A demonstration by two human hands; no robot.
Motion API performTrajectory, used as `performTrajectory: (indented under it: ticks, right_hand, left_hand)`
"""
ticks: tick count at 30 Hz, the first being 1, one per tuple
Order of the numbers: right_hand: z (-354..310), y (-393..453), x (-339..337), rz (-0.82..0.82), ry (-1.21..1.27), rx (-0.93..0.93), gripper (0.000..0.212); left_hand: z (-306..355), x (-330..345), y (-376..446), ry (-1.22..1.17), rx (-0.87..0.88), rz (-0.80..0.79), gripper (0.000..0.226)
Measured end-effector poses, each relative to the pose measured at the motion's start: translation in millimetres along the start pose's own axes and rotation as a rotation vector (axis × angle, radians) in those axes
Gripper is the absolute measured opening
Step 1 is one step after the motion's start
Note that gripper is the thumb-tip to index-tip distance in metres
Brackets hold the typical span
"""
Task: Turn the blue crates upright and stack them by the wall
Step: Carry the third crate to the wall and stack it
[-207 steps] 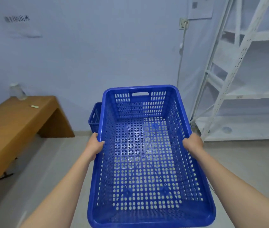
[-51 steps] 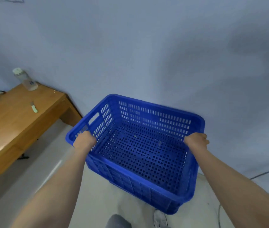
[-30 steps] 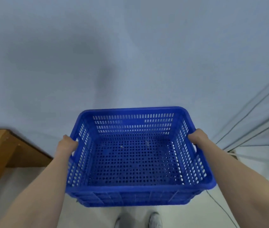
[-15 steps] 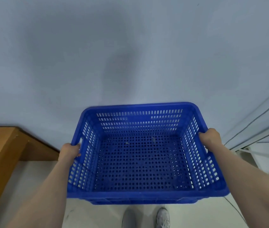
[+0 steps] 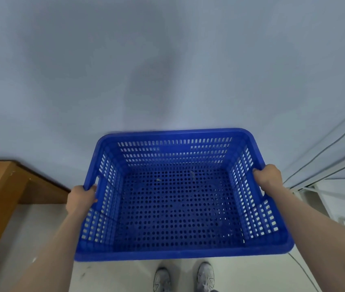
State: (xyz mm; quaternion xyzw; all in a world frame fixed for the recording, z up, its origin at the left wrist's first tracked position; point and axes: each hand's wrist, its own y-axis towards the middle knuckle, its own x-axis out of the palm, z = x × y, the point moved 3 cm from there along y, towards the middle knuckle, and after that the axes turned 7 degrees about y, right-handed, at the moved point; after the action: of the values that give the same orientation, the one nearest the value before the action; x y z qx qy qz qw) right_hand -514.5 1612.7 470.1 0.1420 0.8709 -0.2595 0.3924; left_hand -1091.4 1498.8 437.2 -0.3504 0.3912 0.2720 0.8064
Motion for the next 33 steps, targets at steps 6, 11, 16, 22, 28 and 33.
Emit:
performTrajectory:
  ticks: [6,11,16,22,28,33]
  right_hand:
    - [-4,1,0,-0.020,0.032,0.054,0.026]
    - [-9,9,1,-0.062,0.002,0.090,0.025]
    - [-1,4,5,-0.056,-0.029,0.065,0.025]
    - [-9,-1,5,-0.056,-0.073,0.033,0.023]
    - [-5,-4,10,-0.022,-0.082,0.041,0.028]
    - [-5,-9,13,0.012,-0.092,0.009,0.024]
  left_hand:
    - [11,-2,-1,-0.025,-0.011,-0.037,0.032]
    - [21,-1,8,-0.012,-0.022,-0.088,0.028]
    - [13,-1,9,0.039,-0.013,-0.076,0.030]
    - [11,-1,13,0.044,-0.014,-0.112,0.027]
    - [13,-2,18,0.083,0.066,-0.082,0.028]
    - [7,0,11,0.233,0.137,-0.004,0.030]
